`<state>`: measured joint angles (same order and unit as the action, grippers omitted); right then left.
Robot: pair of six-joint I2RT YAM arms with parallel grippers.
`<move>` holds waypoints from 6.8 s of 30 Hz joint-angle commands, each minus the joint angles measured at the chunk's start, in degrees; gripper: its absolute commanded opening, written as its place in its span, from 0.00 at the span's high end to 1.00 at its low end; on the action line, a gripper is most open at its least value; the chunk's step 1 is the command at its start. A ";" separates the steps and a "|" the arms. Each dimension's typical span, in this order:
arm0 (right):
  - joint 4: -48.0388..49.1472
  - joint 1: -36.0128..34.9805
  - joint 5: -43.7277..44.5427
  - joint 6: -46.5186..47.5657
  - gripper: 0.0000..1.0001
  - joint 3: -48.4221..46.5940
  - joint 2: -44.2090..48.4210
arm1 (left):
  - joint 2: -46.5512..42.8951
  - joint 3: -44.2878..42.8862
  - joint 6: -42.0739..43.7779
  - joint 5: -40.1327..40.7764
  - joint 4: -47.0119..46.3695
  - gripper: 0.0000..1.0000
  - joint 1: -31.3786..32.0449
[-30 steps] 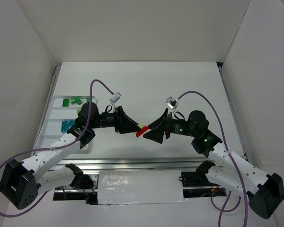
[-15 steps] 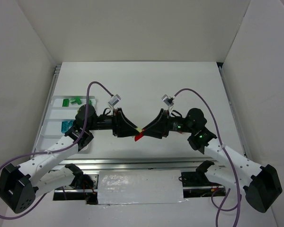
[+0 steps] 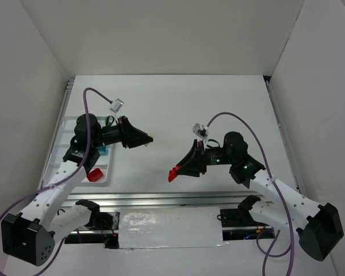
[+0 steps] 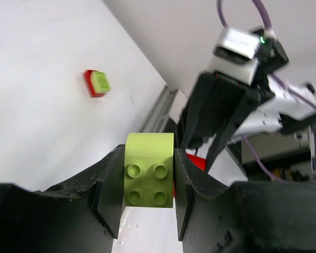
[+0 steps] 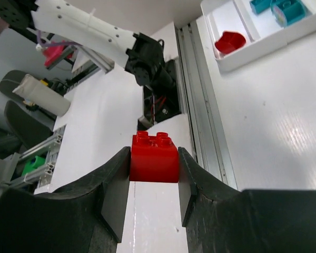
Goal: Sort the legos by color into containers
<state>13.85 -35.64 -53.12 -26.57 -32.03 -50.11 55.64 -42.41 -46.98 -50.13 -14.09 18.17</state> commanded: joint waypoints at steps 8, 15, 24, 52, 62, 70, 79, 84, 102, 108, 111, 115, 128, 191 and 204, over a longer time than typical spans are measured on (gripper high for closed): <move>-6.03 0.39 9.09 2.22 1.00 -1.02 -1.58 | 5.09 -12.17 4.89 51.47 43.62 1.00 -18.76; -6.73 0.57 11.11 2.13 1.00 -0.40 1.06 | 9.29 -6.20 -4.87 57.78 37.48 1.00 -30.03; -4.71 0.48 9.36 2.22 1.00 1.36 1.68 | 22.05 -10.76 -12.17 63.31 34.74 0.91 -33.11; 1.27 0.48 7.06 0.82 0.99 5.05 -0.60 | 26.04 -13.75 -10.94 58.49 28.33 0.00 -35.67; 8.48 0.57 6.99 -7.44 1.00 4.52 -0.96 | 8.61 -7.68 8.03 19.22 14.61 0.01 -14.27; 6.02 0.66 4.70 -7.54 1.00 1.19 4.22 | 1.50 -6.99 18.15 -3.55 15.69 0.00 8.69; 5.66 0.66 1.62 -8.15 1.00 -1.19 6.69 | -3.17 -1.88 14.90 -5.78 6.61 0.01 21.18; 7.77 0.57 0.39 -9.56 1.00 -1.72 5.55 | 1.31 -4.16 15.77 0.02 7.23 0.05 26.82; -7.94 1.97 30.07 -7.97 0.00 -1.98 6.25 | 4.39 -11.99 15.26 28.84 28.13 1.00 15.61; -14.72 4.43 35.03 -8.86 0.00 -2.07 6.69 | -3.22 -3.67 4.28 52.14 44.84 1.00 -16.90; -14.55 4.52 33.53 -8.33 0.00 -1.37 7.39 | -11.82 2.04 -1.70 55.92 47.74 1.00 -29.92; -14.37 4.96 31.25 -8.06 0.00 -1.02 7.39 | -16.52 5.06 -6.62 61.63 50.47 1.00 -37.50; -15.08 4.88 27.46 -5.96 0.00 0.21 8.45 | -5.01 5.94 -6.54 63.04 49.33 1.00 -52.89; -38.03 14.37 72.11 -23.45 1.00 -13.24 -34.45 | -9.06 2.86 15.60 25.18 35.10 0.00 -35.75; 15.89 12.70 3.70 -13.94 1.00 5.83 -6.34 | 5.70 2.69 0.67 -1.37 -2.85 0.00 3.48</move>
<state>8.43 -22.24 -27.49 -41.01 -27.09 -60.01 59.22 -38.76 -40.21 -42.46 0.54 13.02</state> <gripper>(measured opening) 0.438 0.995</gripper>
